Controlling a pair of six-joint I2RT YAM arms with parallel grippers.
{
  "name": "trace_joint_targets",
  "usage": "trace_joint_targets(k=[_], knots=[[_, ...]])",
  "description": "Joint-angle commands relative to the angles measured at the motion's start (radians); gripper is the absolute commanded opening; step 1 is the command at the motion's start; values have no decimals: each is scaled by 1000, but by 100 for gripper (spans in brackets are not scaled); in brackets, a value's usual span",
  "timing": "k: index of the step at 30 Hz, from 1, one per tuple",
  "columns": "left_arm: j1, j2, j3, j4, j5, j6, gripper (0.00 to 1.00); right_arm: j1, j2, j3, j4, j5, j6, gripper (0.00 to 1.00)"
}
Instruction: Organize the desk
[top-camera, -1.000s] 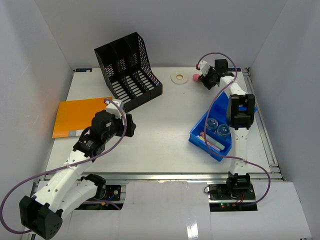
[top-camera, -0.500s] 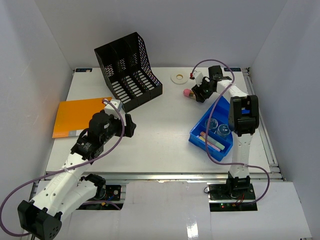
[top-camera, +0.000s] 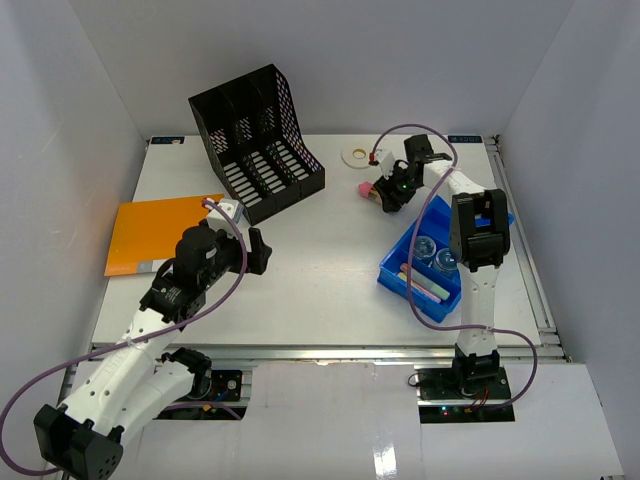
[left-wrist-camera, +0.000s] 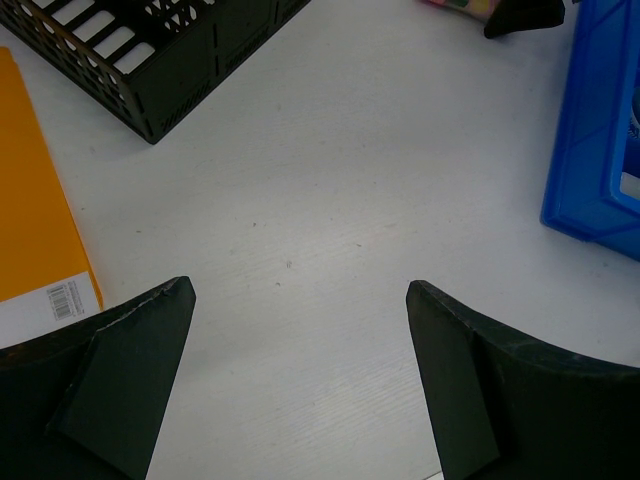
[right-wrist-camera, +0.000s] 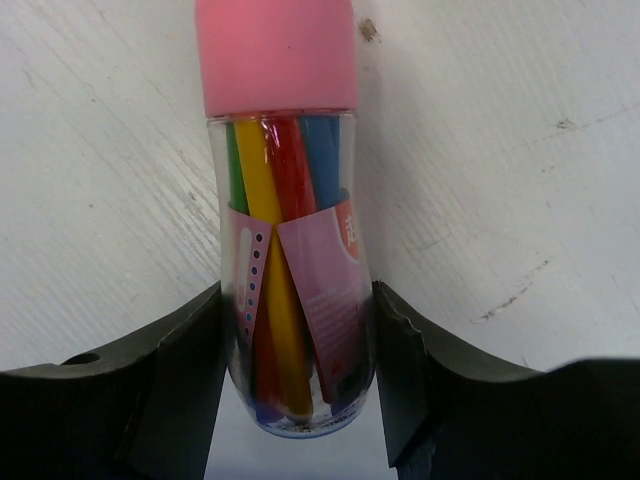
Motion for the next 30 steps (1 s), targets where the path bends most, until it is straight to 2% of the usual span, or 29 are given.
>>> trace_joint_targets(k=[1,5,9,12,16,22,30], knots=[[5,-23,-5,19,13,2,98,-7,-58,34,-31,-125,29,28],[5,-28,-5,21,13,-1,98,-31,-187,20,-32,-277,90,18],[5,-43,-7,21,13,-1,98,-71,-312,-10,-32,-409,130,15],[5,-54,-7,21,14,-1,98,-108,-429,-58,-44,-447,138,14],[5,-70,-8,21,14,-2,98,-178,-573,-211,-61,-451,104,14],[4,-84,-10,26,67,-3,98,-375,-755,-482,-79,-449,-14,14],[5,-91,-11,28,89,-1,98,-491,-802,-626,-107,-352,-155,17]])
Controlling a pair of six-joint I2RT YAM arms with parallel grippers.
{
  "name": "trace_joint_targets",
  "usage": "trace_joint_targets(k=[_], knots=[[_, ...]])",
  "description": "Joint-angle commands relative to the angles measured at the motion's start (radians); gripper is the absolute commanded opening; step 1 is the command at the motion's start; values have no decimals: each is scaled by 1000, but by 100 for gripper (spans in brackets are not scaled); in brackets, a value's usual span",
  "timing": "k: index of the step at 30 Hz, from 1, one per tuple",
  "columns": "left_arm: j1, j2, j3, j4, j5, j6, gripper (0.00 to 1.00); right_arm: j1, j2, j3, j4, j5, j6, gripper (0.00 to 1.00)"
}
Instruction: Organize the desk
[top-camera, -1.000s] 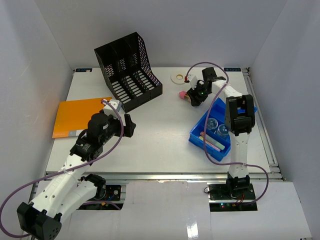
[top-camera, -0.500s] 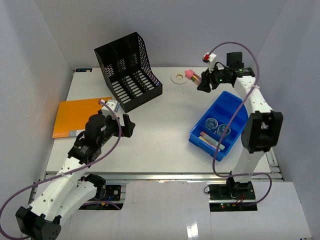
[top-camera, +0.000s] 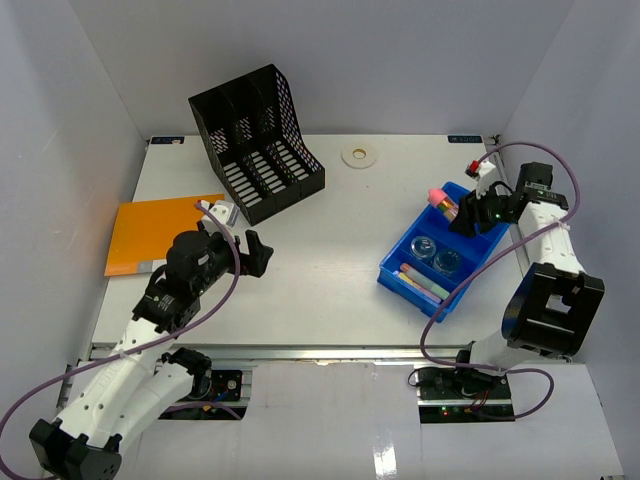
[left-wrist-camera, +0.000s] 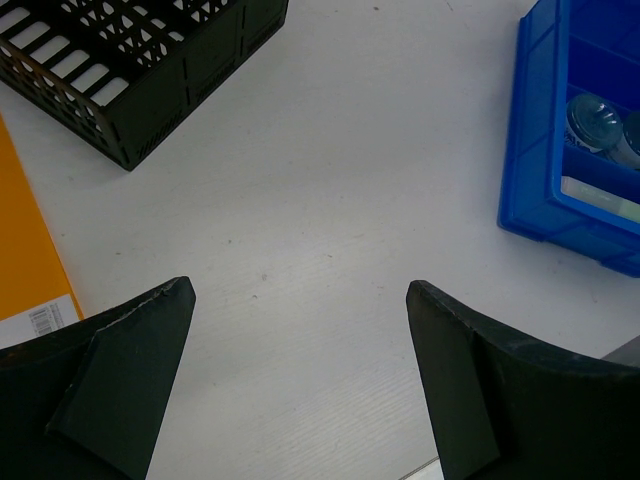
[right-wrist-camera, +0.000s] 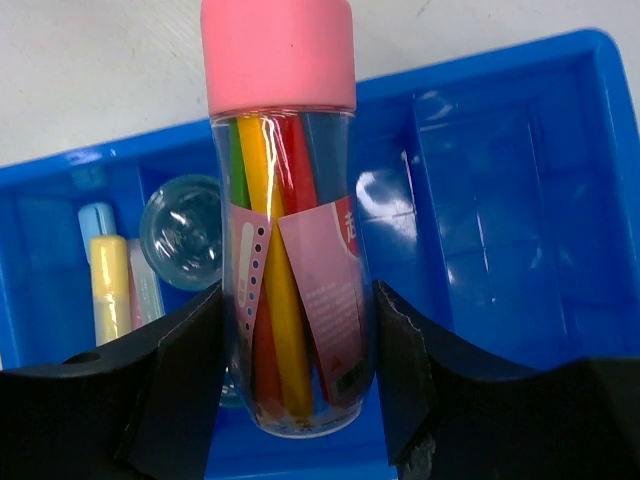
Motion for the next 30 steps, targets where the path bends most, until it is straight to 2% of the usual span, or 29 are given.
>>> trace_joint_targets(k=[1,7,15,20,25,26,30], knots=[[5,-24,-10,20,26,2,98,-43,-37,-29,6,31,-113,18],[5,-29,-12,20,24,6,98,-55,24,-47,10,103,-191,21],[5,-25,-12,20,29,7,98,-54,110,-16,23,144,-207,35],[5,-32,-12,21,23,7,98,-54,133,-9,23,163,-200,57],[5,-29,-12,21,27,9,98,-54,121,5,21,164,-180,87],[5,-30,-12,21,27,9,98,-54,116,14,20,160,-171,90],[5,-30,-12,22,28,8,98,-54,102,67,-4,142,-145,90]])
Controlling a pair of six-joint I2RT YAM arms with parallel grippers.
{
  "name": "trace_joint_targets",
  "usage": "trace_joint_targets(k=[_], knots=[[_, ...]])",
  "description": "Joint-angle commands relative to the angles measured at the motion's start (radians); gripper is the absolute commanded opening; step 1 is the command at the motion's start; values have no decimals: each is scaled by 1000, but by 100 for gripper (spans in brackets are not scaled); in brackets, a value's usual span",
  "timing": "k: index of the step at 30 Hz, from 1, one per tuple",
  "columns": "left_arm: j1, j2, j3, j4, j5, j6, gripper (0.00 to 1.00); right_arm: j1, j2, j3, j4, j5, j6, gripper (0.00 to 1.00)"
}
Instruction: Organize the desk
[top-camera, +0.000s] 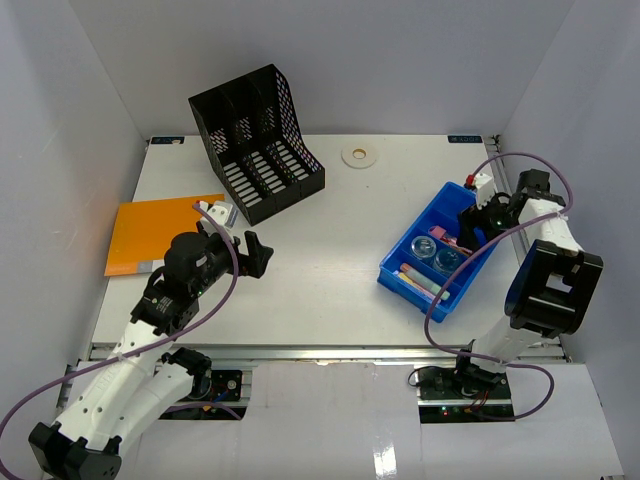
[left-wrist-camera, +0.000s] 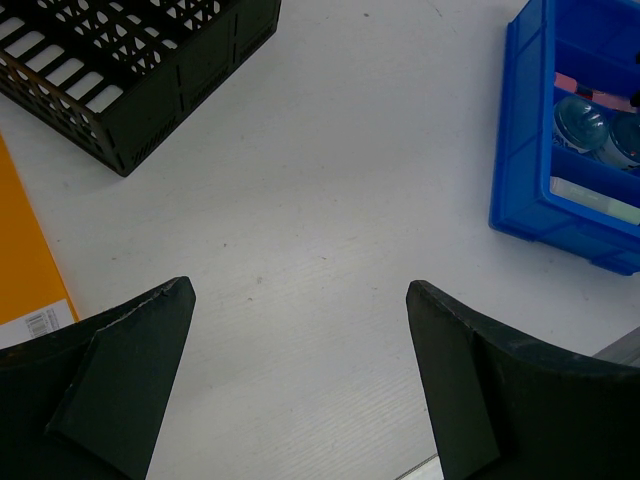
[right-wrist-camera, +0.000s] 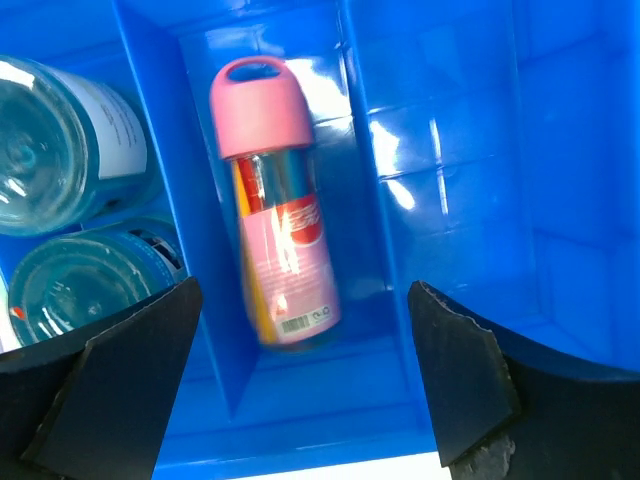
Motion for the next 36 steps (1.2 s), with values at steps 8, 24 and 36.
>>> trace_joint_targets(k=[8,24,36], knots=[[5,-11,-11,20,17,8,98,94,-78,209,28,-112,199,90],[5,4,-18,21,-41,5,98,528,499,845,328,382,1029,90],[5,28,-19,24,-90,13,98,578,882,1150,518,668,1230,93]])
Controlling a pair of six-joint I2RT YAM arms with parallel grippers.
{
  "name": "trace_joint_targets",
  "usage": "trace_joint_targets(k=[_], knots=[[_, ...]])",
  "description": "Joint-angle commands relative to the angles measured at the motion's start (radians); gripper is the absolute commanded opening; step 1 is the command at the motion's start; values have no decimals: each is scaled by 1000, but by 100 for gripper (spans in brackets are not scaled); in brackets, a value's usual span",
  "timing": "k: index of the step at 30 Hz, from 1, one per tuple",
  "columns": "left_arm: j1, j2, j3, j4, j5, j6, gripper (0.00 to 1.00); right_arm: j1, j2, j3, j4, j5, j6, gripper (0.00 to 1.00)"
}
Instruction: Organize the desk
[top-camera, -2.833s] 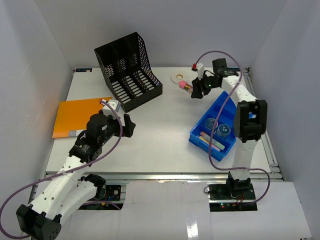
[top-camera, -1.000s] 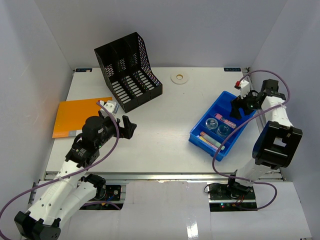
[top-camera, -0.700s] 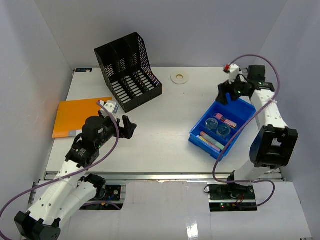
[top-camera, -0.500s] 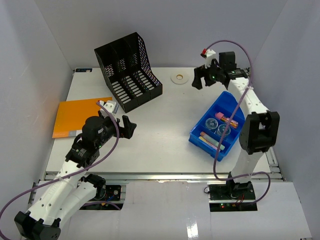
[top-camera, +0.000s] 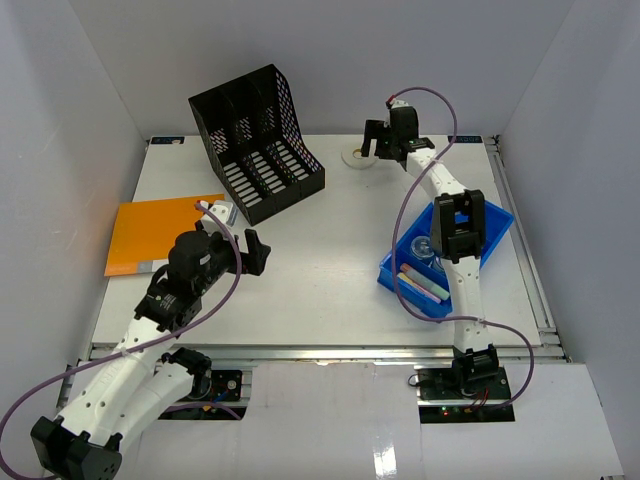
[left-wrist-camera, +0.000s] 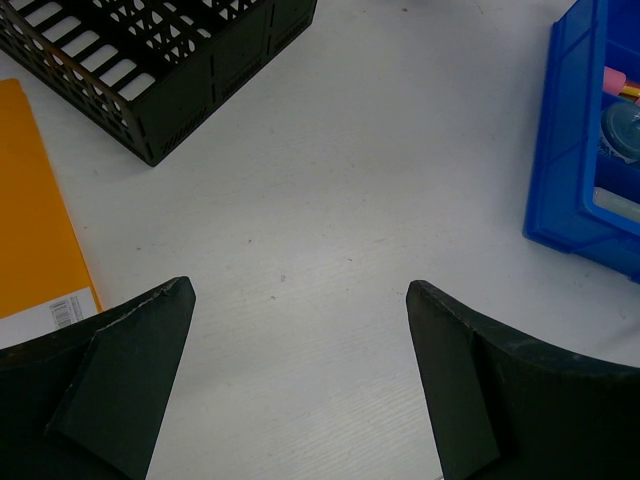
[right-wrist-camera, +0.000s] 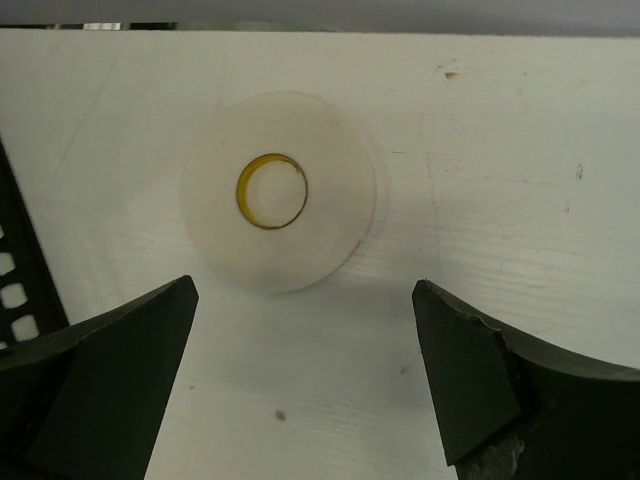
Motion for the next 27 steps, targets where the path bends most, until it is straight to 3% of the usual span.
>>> trace_joint_targets(k=[1,8,22,27], knots=[[5,5,-5,11,-19,11,98,18,57,105,117,177,104,91],[5,14,-5,11,-10,14,98,41,142,150,172,276,99,79],[5,20,-6,13,-13,14,98,50,240,171,210,265,46,69],[5,20,-5,14,-13,15,98,50,238,160,213,246,34,60]])
